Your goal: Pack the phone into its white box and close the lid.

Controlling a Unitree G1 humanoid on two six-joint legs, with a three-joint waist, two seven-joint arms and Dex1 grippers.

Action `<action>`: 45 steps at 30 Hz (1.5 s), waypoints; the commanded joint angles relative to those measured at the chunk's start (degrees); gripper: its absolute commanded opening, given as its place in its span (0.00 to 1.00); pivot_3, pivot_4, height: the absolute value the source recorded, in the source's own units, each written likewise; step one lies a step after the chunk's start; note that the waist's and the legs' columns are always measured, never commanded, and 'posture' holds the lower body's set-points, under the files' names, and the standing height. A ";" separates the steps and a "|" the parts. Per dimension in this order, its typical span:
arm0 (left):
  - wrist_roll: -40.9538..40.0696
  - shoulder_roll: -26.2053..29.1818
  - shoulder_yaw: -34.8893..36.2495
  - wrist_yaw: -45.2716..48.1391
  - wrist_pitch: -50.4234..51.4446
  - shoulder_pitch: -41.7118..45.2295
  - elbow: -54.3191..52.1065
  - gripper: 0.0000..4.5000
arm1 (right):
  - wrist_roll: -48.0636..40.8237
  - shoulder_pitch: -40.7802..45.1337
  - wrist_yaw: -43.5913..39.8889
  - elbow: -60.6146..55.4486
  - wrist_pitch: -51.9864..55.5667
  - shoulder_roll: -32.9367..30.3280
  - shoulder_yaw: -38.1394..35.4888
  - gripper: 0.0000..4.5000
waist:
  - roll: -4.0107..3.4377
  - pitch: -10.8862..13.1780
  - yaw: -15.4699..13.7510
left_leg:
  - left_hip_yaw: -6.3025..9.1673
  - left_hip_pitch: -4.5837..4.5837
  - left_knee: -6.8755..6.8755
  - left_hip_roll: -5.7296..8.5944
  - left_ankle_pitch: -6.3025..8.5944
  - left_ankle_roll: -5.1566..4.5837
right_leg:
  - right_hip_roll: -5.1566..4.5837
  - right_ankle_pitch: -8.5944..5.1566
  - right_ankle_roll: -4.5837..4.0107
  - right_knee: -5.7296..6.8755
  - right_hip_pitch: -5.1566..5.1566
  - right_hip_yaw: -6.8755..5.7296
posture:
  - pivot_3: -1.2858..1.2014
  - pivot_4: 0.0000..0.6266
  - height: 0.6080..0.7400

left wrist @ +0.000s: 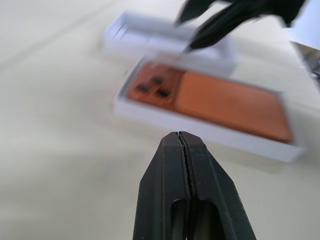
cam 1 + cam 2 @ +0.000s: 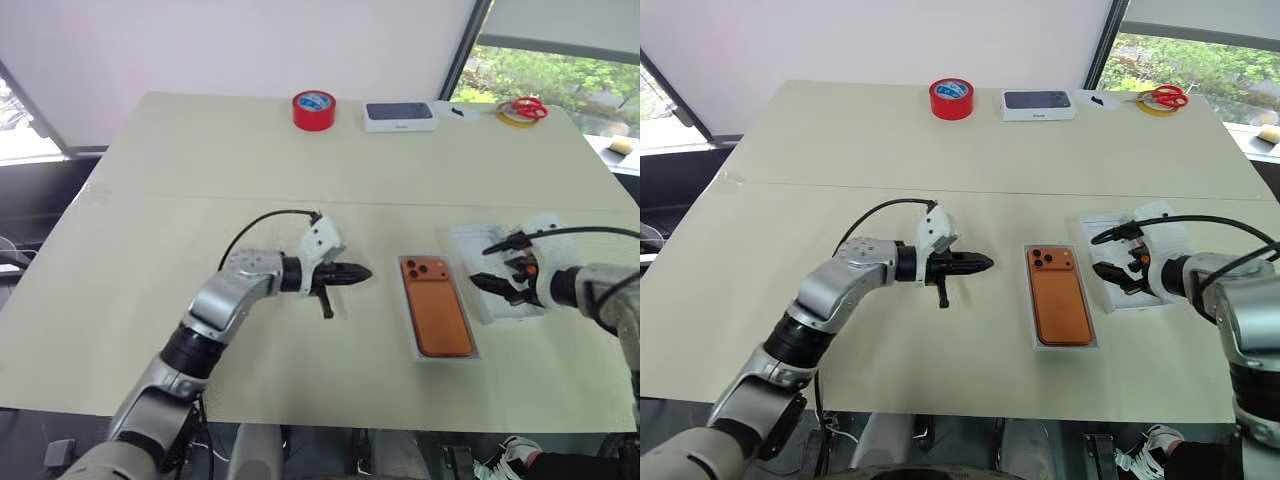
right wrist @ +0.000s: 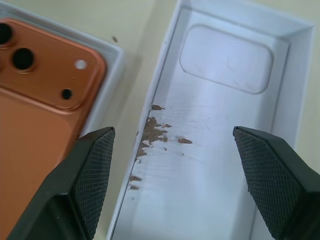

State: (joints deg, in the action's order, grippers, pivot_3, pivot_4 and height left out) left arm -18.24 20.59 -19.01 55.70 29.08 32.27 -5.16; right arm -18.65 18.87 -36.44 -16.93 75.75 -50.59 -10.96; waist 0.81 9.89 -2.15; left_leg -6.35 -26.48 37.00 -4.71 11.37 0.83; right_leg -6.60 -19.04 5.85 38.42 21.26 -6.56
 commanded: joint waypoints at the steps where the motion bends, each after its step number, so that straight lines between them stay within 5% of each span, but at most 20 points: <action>1: 0.02 1.76 -0.55 3.73 -3.88 -0.73 -3.05 0.00 | -1.05 2.90 -0.07 2.62 0.63 -0.49 0.87 0.88 | -0.02 0.00 0.06 | -0.01 0.00 0.00 0.00 0.00 0.00 | 0.00 0.00 0.00 0.01 -0.01 0.00 | 0.52 0.24 0.93; 6: 1.06 1.99 -1.66 4.14 -5.07 -1.65 -3.14 0.00 | -0.48 7.36 0.47 6.98 1.72 -1.02 6.80 0.88 | -0.06 0.00 0.10 | -0.02 0.00 0.02 -0.01 0.00 -0.01 | 0.01 0.00 0.00 0.03 0.03 0.02 | 0.52 0.24 0.93; 8: 1.11 1.59 -1.90 4.13 -4.99 -1.81 -3.22 0.00 | -0.21 9.69 0.81 9.08 2.43 -0.88 8.78 0.77 | -0.07 0.00 0.15 | -0.03 0.00 0.02 -0.01 0.00 -0.01 | 0.01 0.00 0.01 0.04 0.05 0.04 | 0.52 0.24 0.93; 15: 1.42 0.77 -2.17 4.35 -5.63 -1.65 -2.58 0.00 | -0.32 14.65 1.18 14.08 4.19 -0.56 12.96 0.03 | -0.07 0.00 0.12 | -0.14 -0.01 0.03 -0.01 0.00 0.00 | 0.02 0.00 0.01 0.08 0.06 0.04 | 0.52 0.24 0.93; 18: 2.29 1.08 -2.34 4.02 -6.31 -1.64 -2.64 0.00 | -1.51 15.76 1.24 13.88 6.31 0.04 11.27 0.01 | -0.07 0.00 0.14 | -0.15 -0.01 0.04 -0.02 0.00 -0.01 | 0.02 0.00 0.01 0.08 0.06 0.04 | 0.52 0.24 0.93; 22: 2.82 1.79 -0.30 2.19 -6.91 -2.32 -2.84 0.00 | -4.38 21.19 3.31 12.06 14.13 4.71 -2.27 0.01 | -0.15 0.04 0.39 | -0.17 -0.01 0.04 -0.03 0.00 0.00 | 0.02 0.00 0.01 0.14 0.12 0.06 | 0.52 0.24 0.93; 25: 2.52 2.71 2.19 0.42 -6.51 -2.88 -2.12 0.00 | -14.79 23.44 4.44 9.47 16.75 7.02 -10.93 0.01 | -0.19 0.05 0.58 | -0.15 -0.01 0.02 -0.04 -0.02 0.02 | 0.02 0.00 0.01 0.26 0.16 0.09 | 0.52 0.24 0.93; 28: 3.25 3.73 3.34 -0.66 -6.65 -3.02 -0.09 0.00 | -35.69 22.82 11.97 9.56 16.75 8.43 -14.97 0.01 | -0.18 0.05 0.62 | -0.12 0.00 -0.01 -0.06 -0.01 0.01 | 0.04 0.00 0.01 0.24 0.12 0.05 | 0.52 0.24 0.93; 31: 4.03 4.26 4.86 -1.52 -8.10 -2.28 4.06 0.00 | -61.36 19.92 27.94 10.87 16.75 12.97 -14.16 0.01 | -0.18 0.05 1.27 | -0.08 0.03 0.03 -0.06 -0.01 0.00 | 0.03 0.00 0.00 0.25 0.08 0.06 | 0.52 0.24 0.93; 32: 4.39 4.34 5.14 -1.77 -8.46 -1.91 5.25 0.00 | -76.19 16.52 37.66 9.99 9.46 10.06 -9.08 0.01 | -0.17 0.05 1.35 | -0.07 0.02 0.02 -0.05 -0.01 0.00 | 0.02 0.00 0.00 0.27 0.08 0.06 | 0.52 0.24 0.93; 34: 5.02 4.53 5.62 -2.03 -9.39 -1.15 7.33 0.00 | -91.87 12.30 50.14 7.29 -1.06 8.95 -2.99 0.01 | -0.16 0.06 1.38 | -0.01 -0.01 0.03 -0.04 0.00 -0.01 | 0.01 0.00 0.01 0.28 0.10 0.05 | 0.52 0.24 0.93; 45: 5.24 3.24 5.47 -1.69 -10.96 -0.80 7.87 0.00 | -94.35 0.86 67.68 -6.14 -18.31 21.67 4.56 0.01 | -0.15 0.07 1.40 | -0.11 -0.05 0.10 -0.02 0.02 -0.05 | -0.03 -0.02 0.06 0.42 0.17 0.08 | 0.52 0.24 0.93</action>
State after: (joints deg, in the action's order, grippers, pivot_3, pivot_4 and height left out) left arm -12.97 24.35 -13.83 54.04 19.17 31.15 4.78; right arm -111.60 19.76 29.87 -20.25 59.71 -29.56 -5.36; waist 0.66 9.96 -0.75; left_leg -6.45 -26.53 37.11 -4.73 11.39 0.78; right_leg -6.64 -19.06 5.91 38.83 21.43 -6.47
